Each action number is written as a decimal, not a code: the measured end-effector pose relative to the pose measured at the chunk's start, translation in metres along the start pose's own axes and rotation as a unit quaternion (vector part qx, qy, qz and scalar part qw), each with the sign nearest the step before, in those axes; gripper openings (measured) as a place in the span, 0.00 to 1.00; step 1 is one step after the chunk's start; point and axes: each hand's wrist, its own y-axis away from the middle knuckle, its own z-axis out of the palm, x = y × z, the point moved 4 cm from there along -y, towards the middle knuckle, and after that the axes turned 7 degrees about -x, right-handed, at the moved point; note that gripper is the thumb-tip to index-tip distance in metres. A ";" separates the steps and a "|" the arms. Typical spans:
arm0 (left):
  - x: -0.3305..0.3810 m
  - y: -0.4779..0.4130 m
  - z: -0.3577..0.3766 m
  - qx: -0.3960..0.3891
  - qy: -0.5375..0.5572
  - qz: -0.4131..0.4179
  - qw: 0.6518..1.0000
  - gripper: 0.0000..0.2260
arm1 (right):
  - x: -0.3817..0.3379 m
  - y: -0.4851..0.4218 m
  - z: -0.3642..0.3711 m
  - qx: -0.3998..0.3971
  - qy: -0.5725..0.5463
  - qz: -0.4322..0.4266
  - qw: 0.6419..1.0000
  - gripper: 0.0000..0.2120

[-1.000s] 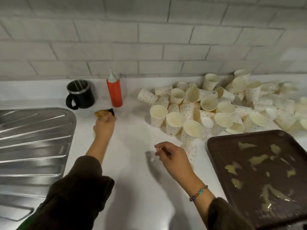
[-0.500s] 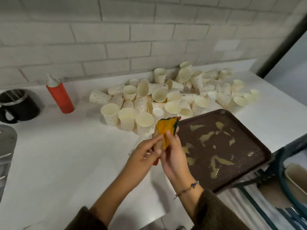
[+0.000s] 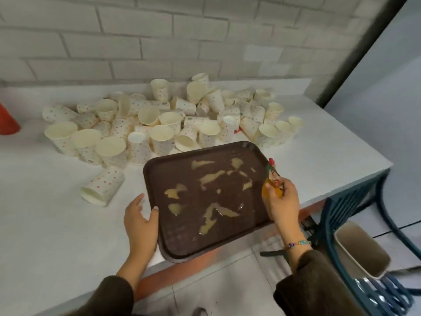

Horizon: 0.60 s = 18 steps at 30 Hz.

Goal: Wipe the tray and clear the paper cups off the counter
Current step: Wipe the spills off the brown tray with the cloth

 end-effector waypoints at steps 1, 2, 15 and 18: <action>-0.001 0.004 0.006 0.008 -0.023 0.016 1.000 0.22 | 0.011 -0.012 -0.008 -0.003 0.051 -0.024 0.998 0.09; -0.002 0.007 0.009 0.009 -0.052 0.038 0.998 0.23 | 0.019 -0.022 -0.013 -0.006 0.089 -0.046 0.995 0.10; -0.006 0.007 0.018 -0.007 -0.106 0.118 0.987 0.28 | 0.080 -0.077 0.028 -0.284 0.325 -0.175 0.885 0.23; -0.013 0.007 0.017 -0.003 -0.111 0.087 0.990 0.29 | 0.083 -0.078 0.033 -0.226 0.209 -0.085 0.947 0.20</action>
